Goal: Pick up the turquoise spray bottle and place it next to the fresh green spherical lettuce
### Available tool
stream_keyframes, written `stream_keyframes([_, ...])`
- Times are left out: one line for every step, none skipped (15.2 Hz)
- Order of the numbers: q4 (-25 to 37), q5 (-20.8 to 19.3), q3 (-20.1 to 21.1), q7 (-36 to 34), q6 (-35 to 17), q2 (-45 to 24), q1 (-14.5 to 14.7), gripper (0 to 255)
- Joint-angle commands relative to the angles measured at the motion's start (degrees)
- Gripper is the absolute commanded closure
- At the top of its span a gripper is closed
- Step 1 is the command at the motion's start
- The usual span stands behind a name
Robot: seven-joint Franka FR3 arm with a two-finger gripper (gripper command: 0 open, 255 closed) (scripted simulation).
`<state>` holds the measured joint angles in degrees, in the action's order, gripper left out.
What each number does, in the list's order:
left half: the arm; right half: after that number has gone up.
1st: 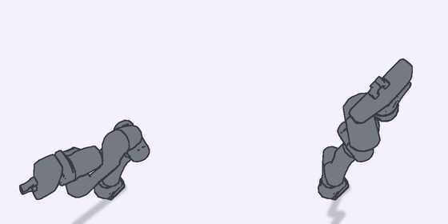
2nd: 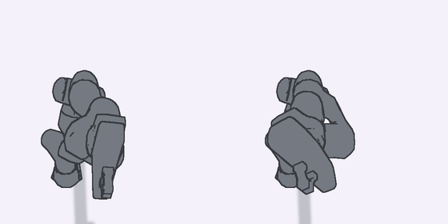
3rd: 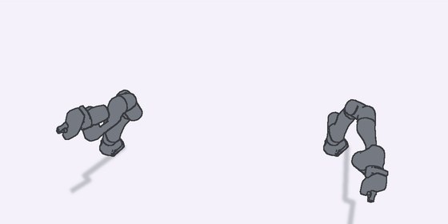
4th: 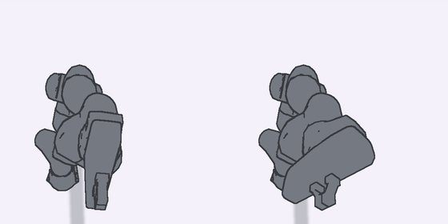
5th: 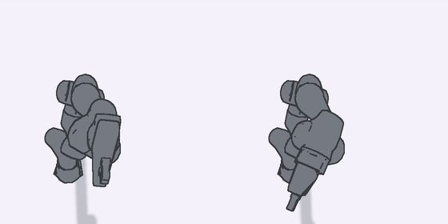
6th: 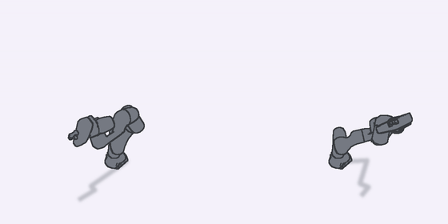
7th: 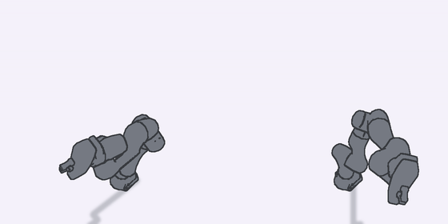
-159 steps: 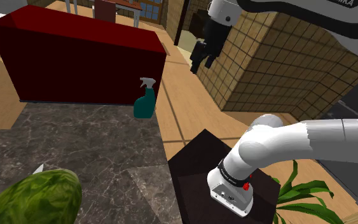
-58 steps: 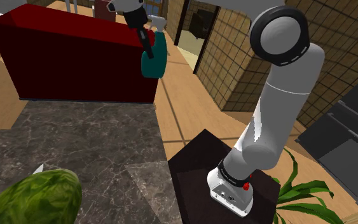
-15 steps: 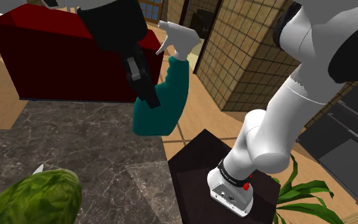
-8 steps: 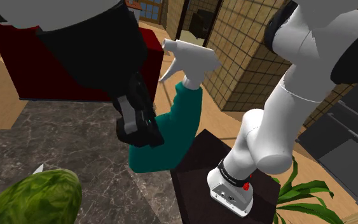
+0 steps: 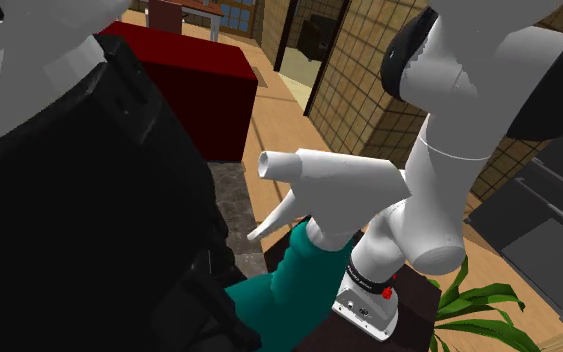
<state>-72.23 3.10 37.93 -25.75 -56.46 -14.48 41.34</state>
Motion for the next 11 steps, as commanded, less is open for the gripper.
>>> stream_keyframes([-1.4, 0.2, 0.1, -0.3, -1.2, 0.2, 0.1, 255])
stream_keyframes([-2.7, 0.3, 0.0, 0.1, -2.2, 0.6, -0.1, 255])
stream_keyframes([-3.9, 0.4, 0.0, 0.4, -3.0, 1.0, -0.4, 255])
stream_keyframes([-5.1, 0.5, -0.1, 0.6, -3.9, 1.4, -0.6, 255])
stream_keyframes([-6.3, 0.6, -0.1, 0.9, -4.8, 1.7, -0.7, 255])
stream_keyframes([-7.4, 0.6, -0.2, 1.2, -5.7, 2.0, -0.9, 255])
stream_keyframes([-8.5, 0.7, -0.2, 1.4, -6.5, 2.3, -1.1, 255])
stream_keyframes([-9.6, 0.8, -0.3, 1.6, -7.3, 2.5, -1.2, 255])
stream_keyframes([-10.6, 0.8, -0.3, 1.9, -8.2, 2.7, -1.3, 255])
stream_keyframes([-11.6, 0.8, -0.3, 2.1, -9.0, 3.0, -1.4, 255])
stream_keyframes([-12.6, 0.9, -0.4, 2.3, -9.8, 3.1, -1.5, 255])
